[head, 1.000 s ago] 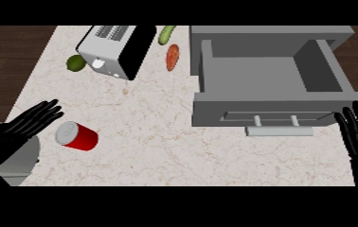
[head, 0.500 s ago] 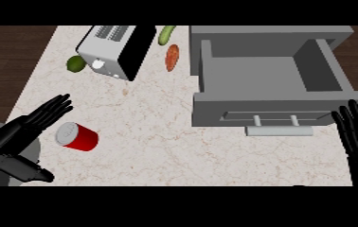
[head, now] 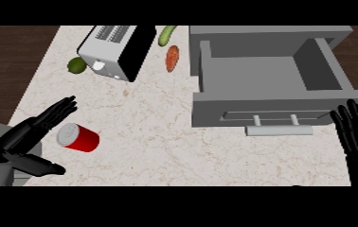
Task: Pick up the can, place it into the drawer and close the drawer
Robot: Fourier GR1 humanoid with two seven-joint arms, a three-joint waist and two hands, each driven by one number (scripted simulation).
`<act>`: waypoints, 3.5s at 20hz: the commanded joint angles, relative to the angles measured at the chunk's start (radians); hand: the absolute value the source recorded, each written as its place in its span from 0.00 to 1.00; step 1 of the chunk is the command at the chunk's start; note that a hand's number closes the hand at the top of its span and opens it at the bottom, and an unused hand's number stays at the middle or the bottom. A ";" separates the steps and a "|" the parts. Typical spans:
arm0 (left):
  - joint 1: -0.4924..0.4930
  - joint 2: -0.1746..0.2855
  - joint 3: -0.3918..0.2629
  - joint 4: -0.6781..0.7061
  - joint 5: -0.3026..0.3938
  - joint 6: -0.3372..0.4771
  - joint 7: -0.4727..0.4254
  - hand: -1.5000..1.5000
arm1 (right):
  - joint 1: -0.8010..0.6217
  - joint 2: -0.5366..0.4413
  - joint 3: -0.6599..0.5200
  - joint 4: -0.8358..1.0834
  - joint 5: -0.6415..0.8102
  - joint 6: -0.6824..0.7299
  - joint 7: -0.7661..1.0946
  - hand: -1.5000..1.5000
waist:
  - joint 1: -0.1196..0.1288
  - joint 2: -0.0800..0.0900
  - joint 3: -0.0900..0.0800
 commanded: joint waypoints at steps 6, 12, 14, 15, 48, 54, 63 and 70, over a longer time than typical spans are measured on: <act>-0.046 0.056 -0.054 0.221 -0.044 -0.033 -0.195 0.00 | -0.022 0.023 0.020 0.026 0.023 -0.014 -0.021 0.00 | -0.012 0.016 -0.020; -0.041 0.073 -0.083 0.256 -0.020 -0.022 -0.235 0.00 | -0.040 0.009 0.014 -0.013 0.017 -0.018 0.023 0.00 | -0.012 0.016 -0.021; -0.050 0.078 -0.091 0.281 -0.026 -0.002 -0.227 0.00 | -0.044 0.014 0.005 0.008 0.027 -0.031 0.010 0.00 | -0.011 0.017 -0.020; -0.110 0.094 -0.080 0.311 -0.011 -0.013 -0.181 0.00 | -0.002 -0.007 0.002 -0.051 -0.006 0.007 0.031 0.00 | -0.030 0.016 -0.021; -0.263 -0.037 -0.300 0.641 -0.105 0.123 -0.437 0.00 | 0.029 0.010 -0.037 -0.078 -0.055 0.028 0.046 0.00 | 0.000 0.009 -0.018; -0.276 -0.040 -0.305 0.627 -0.059 0.052 -0.415 1.00 | -0.009 -0.016 -0.069 -0.091 -0.086 0.024 0.090 0.00 | 0.004 0.009 -0.018; -0.288 -0.121 -0.195 0.546 0.123 0.194 -0.199 1.00 | 0.071 0.021 -0.044 -0.104 -0.039 0.038 0.027 0.00 | 0.014 0.004 -0.016; -0.291 -0.261 0.026 0.494 0.295 0.679 -0.073 1.00 | 0.065 -0.006 -0.111 -0.092 -0.110 0.053 0.022 0.00 | 0.024 -0.002 -0.014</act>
